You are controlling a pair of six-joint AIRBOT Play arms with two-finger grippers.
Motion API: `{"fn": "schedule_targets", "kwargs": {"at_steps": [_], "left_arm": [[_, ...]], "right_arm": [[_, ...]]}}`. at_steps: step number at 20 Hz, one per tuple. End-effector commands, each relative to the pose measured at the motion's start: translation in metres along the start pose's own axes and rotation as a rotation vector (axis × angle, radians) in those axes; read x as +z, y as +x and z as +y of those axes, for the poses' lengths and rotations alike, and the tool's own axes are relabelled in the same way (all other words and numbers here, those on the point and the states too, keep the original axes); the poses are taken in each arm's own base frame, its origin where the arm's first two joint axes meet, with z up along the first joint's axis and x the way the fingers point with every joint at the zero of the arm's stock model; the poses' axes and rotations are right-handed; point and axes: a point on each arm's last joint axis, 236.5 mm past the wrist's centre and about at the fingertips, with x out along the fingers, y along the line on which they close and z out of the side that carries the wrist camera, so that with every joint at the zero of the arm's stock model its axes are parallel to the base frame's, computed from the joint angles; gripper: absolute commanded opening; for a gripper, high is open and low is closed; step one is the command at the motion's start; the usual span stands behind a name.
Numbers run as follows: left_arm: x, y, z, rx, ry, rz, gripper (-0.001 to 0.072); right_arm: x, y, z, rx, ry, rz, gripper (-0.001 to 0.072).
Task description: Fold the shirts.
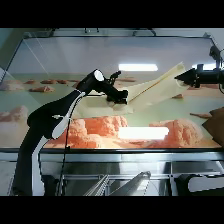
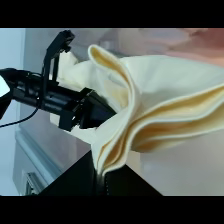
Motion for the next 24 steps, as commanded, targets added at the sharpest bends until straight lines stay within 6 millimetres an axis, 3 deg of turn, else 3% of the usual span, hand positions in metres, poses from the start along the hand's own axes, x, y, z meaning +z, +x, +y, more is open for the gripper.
{"fn": "schedule_targets", "kwargs": {"at_steps": [1, 3, 4, 5, 7, 9, 11, 13, 15, 16, 17, 18, 20, 22, 24], "left_arm": [[0.019, -0.015, -0.060, -0.087, 0.089, -0.053, 0.0022], [0.034, -0.072, -0.111, -0.200, 0.181, -0.145, 0.0027], [0.037, -0.108, -0.120, -0.212, 0.201, -0.184, 0.0028], [0.036, -0.144, -0.120, -0.206, 0.216, -0.216, 0.0028], [0.026, -0.206, -0.104, -0.186, 0.199, -0.256, 0.0028], [0.012, -0.263, -0.083, -0.164, 0.175, -0.286, 0.0028], [-0.003, -0.305, -0.064, -0.139, 0.155, -0.325, 0.0028], [-0.018, -0.332, -0.049, -0.116, 0.135, -0.364, 0.0028], [-0.033, -0.345, -0.037, -0.103, 0.111, -0.382, 0.0028], [-0.041, -0.349, -0.029, -0.093, 0.092, -0.385, 0.0028], [-0.050, -0.351, -0.024, -0.091, 0.076, -0.386, 0.0028], [-0.058, -0.352, -0.020, -0.090, 0.064, -0.384, 0.0028], [-0.074, -0.356, -0.013, -0.082, 0.054, -0.394, 0.0029], [-0.091, -0.357, -0.010, -0.073, 0.054, -0.404, 0.0028], [-0.106, -0.357, -0.004, -0.068, 0.036, -0.412, 0.0028]], "right_arm": [[-0.010, -0.012, 0.036, 0.049, -0.058, 0.030, 0.0011], [-0.011, -0.015, 0.063, 0.106, -0.084, 0.022, 0.0012], [-0.008, -0.011, 0.079, 0.130, -0.108, 0.007, 0.0012], [-0.006, -0.002, 0.097, 0.152, -0.135, 0.000, 0.0012], [-0.011, 0.043, 0.128, 0.181, -0.176, 0.021, 0.0012], [-0.026, 0.114, 0.152, 0.176, -0.216, 0.059, 0.0012], [-0.055, 0.196, 0.168, 0.166, -0.261, 0.089, 0.0012], [-0.096, 0.276, 0.168, 0.135, -0.289, 0.133, 0.0011], [-0.148, 0.347, 0.159, 0.122, -0.314, 0.211, 0.0014], [-0.169, 0.377, 0.154, 0.115, -0.336, 0.231, 0.0055], [-0.183, 0.397, 0.148, 0.104, -0.338, 0.244, 0.0334], [-0.187, 0.406, 0.145, 0.099, -0.340, 0.244, 0.0529], [-0.169, 0.395, 0.146, 0.110, -0.321, 0.234, 0.0196], [-0.137, 0.352, 0.157, 0.167, -0.342, 0.242, 0.0204], [-0.091, 0.297, 0.155, 0.147, -0.310, 0.213, 0.0194]]}}
